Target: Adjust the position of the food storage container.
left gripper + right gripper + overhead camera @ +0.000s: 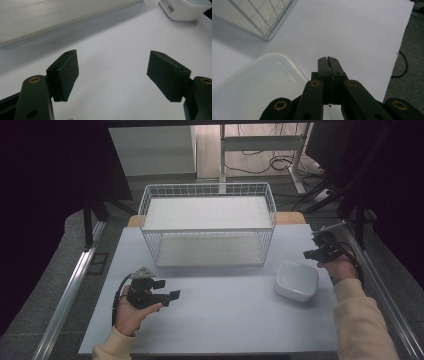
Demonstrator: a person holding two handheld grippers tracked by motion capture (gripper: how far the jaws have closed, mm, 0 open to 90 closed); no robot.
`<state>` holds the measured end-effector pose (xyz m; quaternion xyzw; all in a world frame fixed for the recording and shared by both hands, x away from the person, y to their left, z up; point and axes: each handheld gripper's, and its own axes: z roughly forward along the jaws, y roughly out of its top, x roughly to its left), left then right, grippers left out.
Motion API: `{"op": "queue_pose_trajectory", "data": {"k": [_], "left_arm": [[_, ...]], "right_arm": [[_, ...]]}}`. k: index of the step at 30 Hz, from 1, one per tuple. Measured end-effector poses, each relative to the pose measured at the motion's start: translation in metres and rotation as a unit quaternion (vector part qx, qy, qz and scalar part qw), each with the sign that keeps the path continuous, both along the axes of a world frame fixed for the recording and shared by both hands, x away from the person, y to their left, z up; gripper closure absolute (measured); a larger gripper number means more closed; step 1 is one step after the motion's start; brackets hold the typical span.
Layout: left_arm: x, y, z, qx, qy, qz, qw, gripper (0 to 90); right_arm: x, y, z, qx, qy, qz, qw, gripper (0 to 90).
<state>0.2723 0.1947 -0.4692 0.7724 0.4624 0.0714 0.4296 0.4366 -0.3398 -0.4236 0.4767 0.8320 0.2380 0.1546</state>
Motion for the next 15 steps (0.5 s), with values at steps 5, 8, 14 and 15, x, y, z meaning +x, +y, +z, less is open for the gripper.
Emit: {"op": "queue_pose_trajectory", "data": {"k": [5,8,14,15], "left_arm": [[0.0,0.001,0.001,-0.003,0.0,0.0,1.0,25.0],[0.0,0.0,0.001,-0.003,0.0,0.0,1.0,25.1],[0.0,0.0,0.0,-0.001,0.001,-0.002,1.0,25.1],[0.0,0.0,0.0,-0.001,0.001,-0.003,1.0,25.1]], "right_arm": [[0.002,-0.004,-0.013,-0.024,0.015,0.003,0.9996,89.3],[0.001,-0.005,-0.017,-0.029,0.022,0.005,0.9993,89.4],[-0.001,-0.005,-0.021,-0.054,0.034,0.019,0.9978,89.5],[-0.002,-0.005,-0.021,-0.056,0.034,0.022,0.9976,89.5]]}}
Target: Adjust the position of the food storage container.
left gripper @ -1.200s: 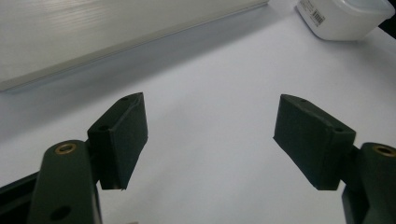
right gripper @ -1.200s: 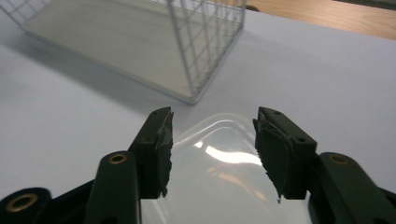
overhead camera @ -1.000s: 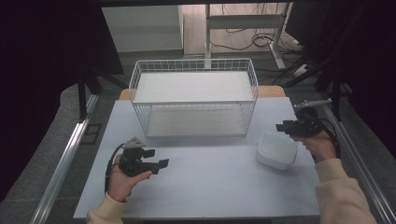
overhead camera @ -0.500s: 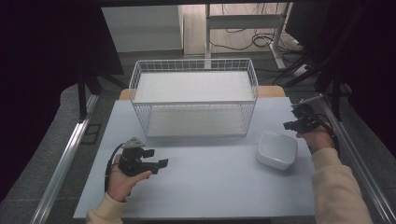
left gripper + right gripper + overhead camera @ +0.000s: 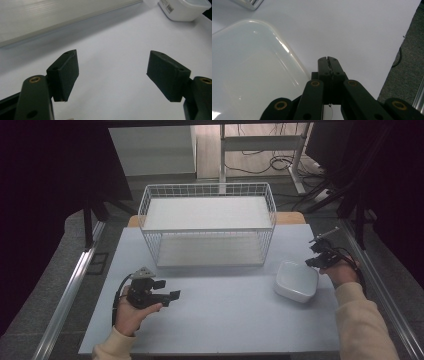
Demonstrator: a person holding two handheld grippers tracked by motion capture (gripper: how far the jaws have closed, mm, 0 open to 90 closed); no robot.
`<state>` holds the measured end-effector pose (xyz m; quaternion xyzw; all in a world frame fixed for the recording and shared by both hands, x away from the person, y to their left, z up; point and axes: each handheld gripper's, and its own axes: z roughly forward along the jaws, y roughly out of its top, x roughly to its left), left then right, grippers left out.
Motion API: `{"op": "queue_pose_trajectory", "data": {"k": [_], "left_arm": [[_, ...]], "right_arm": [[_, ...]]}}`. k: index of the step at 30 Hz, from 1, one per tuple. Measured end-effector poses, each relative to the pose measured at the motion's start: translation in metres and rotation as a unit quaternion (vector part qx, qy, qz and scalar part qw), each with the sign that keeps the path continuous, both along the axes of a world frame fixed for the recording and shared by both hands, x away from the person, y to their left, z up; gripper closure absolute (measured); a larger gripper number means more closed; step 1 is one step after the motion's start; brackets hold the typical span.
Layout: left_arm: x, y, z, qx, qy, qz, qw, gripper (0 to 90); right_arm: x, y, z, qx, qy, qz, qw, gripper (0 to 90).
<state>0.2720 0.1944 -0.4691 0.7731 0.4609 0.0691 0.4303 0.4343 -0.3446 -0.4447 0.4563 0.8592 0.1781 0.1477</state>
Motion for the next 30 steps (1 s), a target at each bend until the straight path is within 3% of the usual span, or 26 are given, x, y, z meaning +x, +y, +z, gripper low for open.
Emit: {"op": "queue_pose_trajectory", "data": {"k": [5,9,19,30], "left_arm": [[0.0,0.0,0.0,0.0,0.0,0.0,1.0,25.1],[0.0,-0.001,0.0,0.001,0.0,-0.001,1.0,25.2],[-0.001,-0.003,0.0,0.002,-0.001,-0.002,1.0,25.3],[-0.001,-0.003,0.0,0.003,0.0,-0.003,1.0,25.3]], "right_arm": [[-0.007,0.003,0.0,-0.004,0.008,0.006,0.9999,89.5],[-0.015,0.004,-0.001,0.01,0.014,0.012,0.9998,89.6],[-0.04,0.016,0.0,0.016,0.028,0.022,0.9992,89.5],[-0.067,0.019,0.002,0.023,0.03,0.033,0.9987,89.5]]}}
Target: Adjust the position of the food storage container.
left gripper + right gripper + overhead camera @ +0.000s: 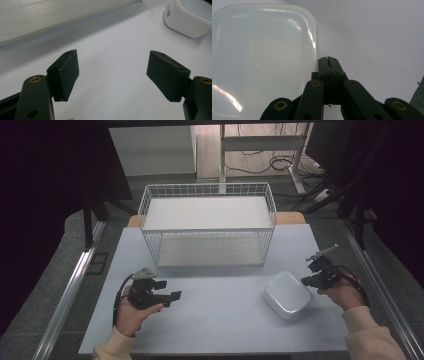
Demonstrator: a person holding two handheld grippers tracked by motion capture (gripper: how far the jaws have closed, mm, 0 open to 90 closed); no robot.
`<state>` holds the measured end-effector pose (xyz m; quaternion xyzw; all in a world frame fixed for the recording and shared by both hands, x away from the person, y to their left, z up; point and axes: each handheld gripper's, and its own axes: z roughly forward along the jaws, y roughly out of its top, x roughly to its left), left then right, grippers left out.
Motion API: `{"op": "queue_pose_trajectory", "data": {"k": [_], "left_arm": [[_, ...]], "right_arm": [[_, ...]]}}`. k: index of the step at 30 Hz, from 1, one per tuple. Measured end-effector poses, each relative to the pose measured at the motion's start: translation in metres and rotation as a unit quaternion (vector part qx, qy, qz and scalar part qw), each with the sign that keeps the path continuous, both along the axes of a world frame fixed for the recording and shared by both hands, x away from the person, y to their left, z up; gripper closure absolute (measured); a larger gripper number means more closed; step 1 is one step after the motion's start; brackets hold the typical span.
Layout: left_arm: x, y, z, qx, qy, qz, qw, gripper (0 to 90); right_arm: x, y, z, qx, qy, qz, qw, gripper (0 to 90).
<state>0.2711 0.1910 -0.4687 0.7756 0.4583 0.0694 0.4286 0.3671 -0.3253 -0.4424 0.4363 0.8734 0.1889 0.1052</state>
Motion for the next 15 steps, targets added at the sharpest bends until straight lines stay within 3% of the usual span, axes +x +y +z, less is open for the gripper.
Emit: {"op": "queue_pose_trajectory", "data": {"k": [9,15], "left_arm": [[0.0,-0.002,0.0,0.001,0.001,-0.002,1.0,25.5],[0.0,-0.002,0.0,0.0,0.0,-0.002,1.0,25.5]], "right_arm": [[-0.013,-0.003,-0.004,0.006,0.006,-0.006,0.9999,89.6],[-0.027,0.016,-0.004,0.019,0.015,0.021,0.9995,89.5]]}}
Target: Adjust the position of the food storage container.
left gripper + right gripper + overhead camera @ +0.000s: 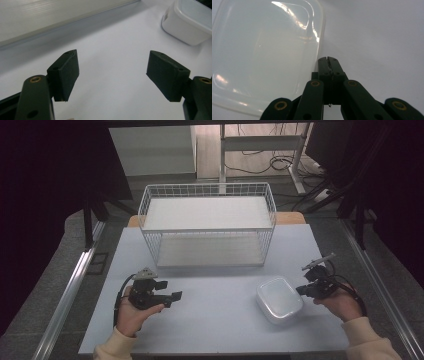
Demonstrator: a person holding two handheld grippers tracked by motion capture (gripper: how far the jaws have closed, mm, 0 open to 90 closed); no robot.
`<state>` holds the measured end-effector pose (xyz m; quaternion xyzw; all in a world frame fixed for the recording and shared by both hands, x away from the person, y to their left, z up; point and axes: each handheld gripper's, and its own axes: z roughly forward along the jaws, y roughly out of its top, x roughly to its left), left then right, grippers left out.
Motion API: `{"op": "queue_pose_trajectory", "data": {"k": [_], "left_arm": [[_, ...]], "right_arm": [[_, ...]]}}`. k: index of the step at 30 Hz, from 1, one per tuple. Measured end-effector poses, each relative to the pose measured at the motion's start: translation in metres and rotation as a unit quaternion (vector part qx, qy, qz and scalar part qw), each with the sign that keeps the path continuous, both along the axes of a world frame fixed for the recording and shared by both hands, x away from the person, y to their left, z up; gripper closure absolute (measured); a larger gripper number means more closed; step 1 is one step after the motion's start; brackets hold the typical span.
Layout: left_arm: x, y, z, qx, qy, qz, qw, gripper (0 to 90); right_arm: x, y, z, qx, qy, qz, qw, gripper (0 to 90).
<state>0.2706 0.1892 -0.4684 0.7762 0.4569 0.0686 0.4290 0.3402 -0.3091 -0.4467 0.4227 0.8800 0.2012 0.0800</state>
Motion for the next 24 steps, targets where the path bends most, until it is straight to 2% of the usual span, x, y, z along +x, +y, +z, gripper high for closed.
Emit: {"op": "queue_pose_trajectory", "data": {"k": [4,5,11,17,24], "left_arm": [[0.0,0.0,-0.001,0.0,0.002,0.0,1.0,25.5],[0.0,0.0,-0.001,0.001,0.002,-0.001,1.0,25.5],[0.0,-0.001,-0.001,0.001,0.002,-0.002,1.0,25.6],[-0.001,-0.001,0.0,0.0,0.002,-0.002,1.0,25.7],[0.0,-0.002,-0.001,0.001,0.004,-0.002,1.0,25.7]], "right_arm": [[-0.008,0.013,-0.001,0.009,0.005,0.015,0.9998,89.5],[-0.012,0.02,-0.003,0.019,0.009,0.018,0.9996,89.5],[-0.025,0.035,-0.005,0.034,0.017,0.03,0.9988,89.4],[-0.034,0.041,-0.009,0.051,0.025,0.028,0.998,89.4],[-0.044,0.057,-0.015,0.068,0.037,0.044,0.996,89.4]]}}
